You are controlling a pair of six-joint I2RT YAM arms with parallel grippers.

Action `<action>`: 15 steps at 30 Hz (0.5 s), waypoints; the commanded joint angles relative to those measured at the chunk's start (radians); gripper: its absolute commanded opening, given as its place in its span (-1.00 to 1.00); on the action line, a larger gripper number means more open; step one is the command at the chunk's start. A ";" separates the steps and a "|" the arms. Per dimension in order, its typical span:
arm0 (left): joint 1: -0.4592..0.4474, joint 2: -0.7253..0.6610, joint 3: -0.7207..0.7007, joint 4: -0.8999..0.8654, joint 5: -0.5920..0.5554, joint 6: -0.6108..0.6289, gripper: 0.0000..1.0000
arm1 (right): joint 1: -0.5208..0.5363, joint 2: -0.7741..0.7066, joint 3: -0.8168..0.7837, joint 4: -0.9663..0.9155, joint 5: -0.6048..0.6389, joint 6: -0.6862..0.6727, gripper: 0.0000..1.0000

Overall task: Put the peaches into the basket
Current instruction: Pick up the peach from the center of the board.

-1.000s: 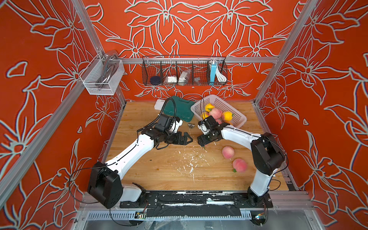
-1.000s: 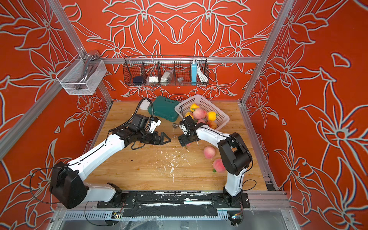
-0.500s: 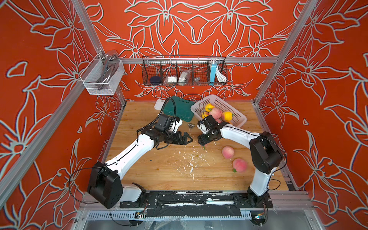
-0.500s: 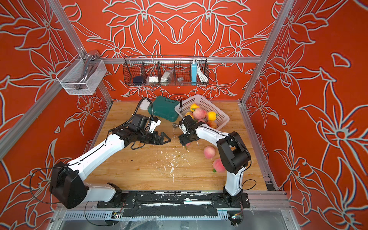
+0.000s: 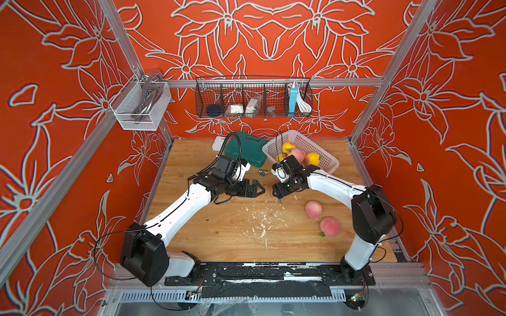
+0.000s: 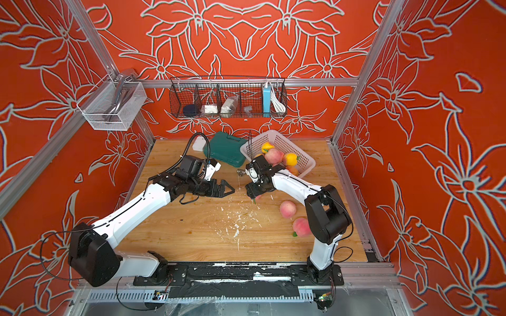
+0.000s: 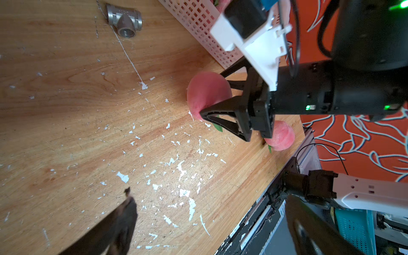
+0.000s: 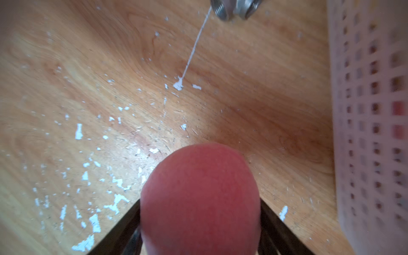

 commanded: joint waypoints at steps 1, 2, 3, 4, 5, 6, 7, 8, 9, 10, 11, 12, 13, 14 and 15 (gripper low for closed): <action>0.006 -0.039 0.032 0.004 0.016 0.013 0.97 | -0.003 -0.076 0.057 -0.047 -0.007 -0.019 0.46; 0.006 -0.043 0.033 0.004 0.016 0.015 0.97 | -0.007 -0.085 0.066 -0.055 -0.005 -0.025 0.46; 0.006 -0.045 0.035 0.004 0.016 0.016 0.97 | -0.011 -0.097 0.078 -0.064 -0.003 -0.028 0.46; 0.006 -0.046 0.038 0.004 0.016 0.019 0.97 | -0.018 -0.106 0.091 -0.073 -0.002 -0.034 0.46; 0.005 -0.045 0.042 0.002 0.016 0.021 0.97 | -0.026 -0.117 0.102 -0.080 -0.002 -0.038 0.47; 0.006 -0.043 0.046 0.002 0.016 0.023 0.97 | -0.037 -0.125 0.113 -0.086 -0.003 -0.043 0.47; 0.007 -0.038 0.050 0.002 0.019 0.025 0.97 | -0.047 -0.134 0.123 -0.090 -0.007 -0.046 0.47; 0.006 -0.035 0.054 0.004 0.023 0.026 0.97 | -0.061 -0.140 0.131 -0.092 -0.010 -0.049 0.47; 0.006 -0.031 0.057 0.009 0.027 0.026 0.97 | -0.076 -0.146 0.143 -0.097 -0.014 -0.053 0.47; 0.006 -0.025 0.061 0.015 0.032 0.024 0.97 | -0.092 -0.152 0.152 -0.100 -0.015 -0.057 0.47; 0.006 -0.022 0.063 0.024 0.037 0.022 0.97 | -0.106 -0.155 0.162 -0.102 -0.015 -0.060 0.47; 0.006 -0.018 0.065 0.033 0.042 0.017 0.97 | -0.122 -0.158 0.171 -0.103 -0.016 -0.062 0.48; 0.006 -0.013 0.069 0.042 0.049 0.014 0.97 | -0.139 -0.161 0.181 -0.102 -0.020 -0.064 0.47; 0.006 -0.008 0.072 0.049 0.054 0.012 0.97 | -0.155 -0.163 0.186 -0.100 -0.026 -0.063 0.48; 0.006 -0.001 0.076 0.056 0.059 0.008 0.97 | -0.170 -0.162 0.197 -0.097 -0.029 -0.063 0.47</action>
